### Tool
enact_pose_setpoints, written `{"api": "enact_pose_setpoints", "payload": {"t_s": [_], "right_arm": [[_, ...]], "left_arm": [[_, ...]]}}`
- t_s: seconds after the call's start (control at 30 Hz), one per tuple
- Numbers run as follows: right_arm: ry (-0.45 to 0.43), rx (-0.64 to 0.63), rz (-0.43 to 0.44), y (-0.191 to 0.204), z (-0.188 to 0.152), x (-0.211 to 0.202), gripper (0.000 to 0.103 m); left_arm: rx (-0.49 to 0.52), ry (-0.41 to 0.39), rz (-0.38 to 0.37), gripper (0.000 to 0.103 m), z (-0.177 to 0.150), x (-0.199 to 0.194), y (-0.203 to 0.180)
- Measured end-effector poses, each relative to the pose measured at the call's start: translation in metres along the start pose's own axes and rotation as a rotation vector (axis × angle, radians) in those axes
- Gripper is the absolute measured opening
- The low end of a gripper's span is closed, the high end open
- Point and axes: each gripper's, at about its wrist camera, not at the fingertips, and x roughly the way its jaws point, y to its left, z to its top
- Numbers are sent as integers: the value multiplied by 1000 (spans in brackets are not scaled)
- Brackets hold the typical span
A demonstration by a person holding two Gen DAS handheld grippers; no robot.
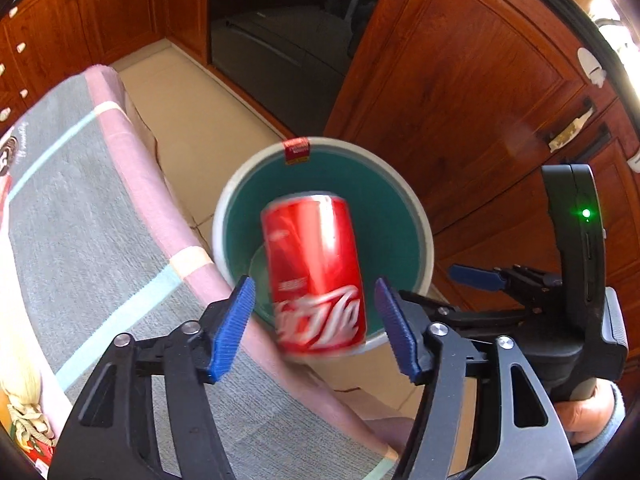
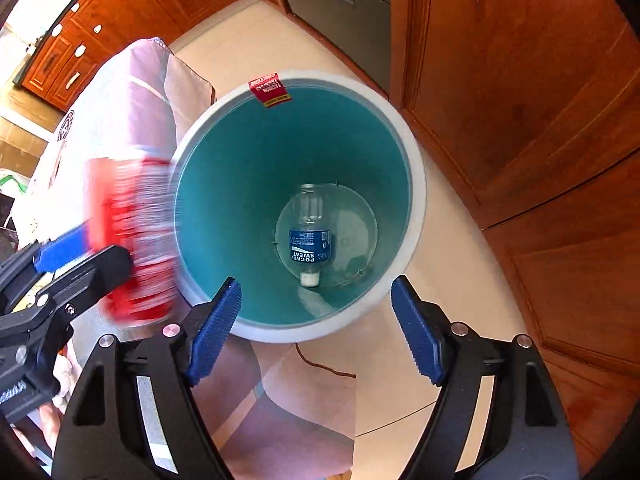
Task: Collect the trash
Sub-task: 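Carry bottle and can over the bin and open both tools to drop them, then return both tools to the table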
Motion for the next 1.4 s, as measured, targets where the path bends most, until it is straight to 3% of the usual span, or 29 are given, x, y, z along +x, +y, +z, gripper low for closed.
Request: {"api": "enact_pose_setpoints", "payload": {"t_s": [0.33, 0.8, 1.1, 1.4], "right_arm": [[-7, -21, -15, 17, -12, -12, 77], [-105, -161, -27, 95, -65, -70, 85], [-105, -289, 10, 180, -108, -80, 85], [-58, -431, 30, 274, -150, -65, 85]], "left_arm": [[-52, -20, 12, 81, -13, -23, 11], [-85, -136, 67, 96, -75, -115, 34], [-169, -177, 140, 98, -145, -177, 97], [-308, -191, 245, 99, -228, -231, 194]]}}
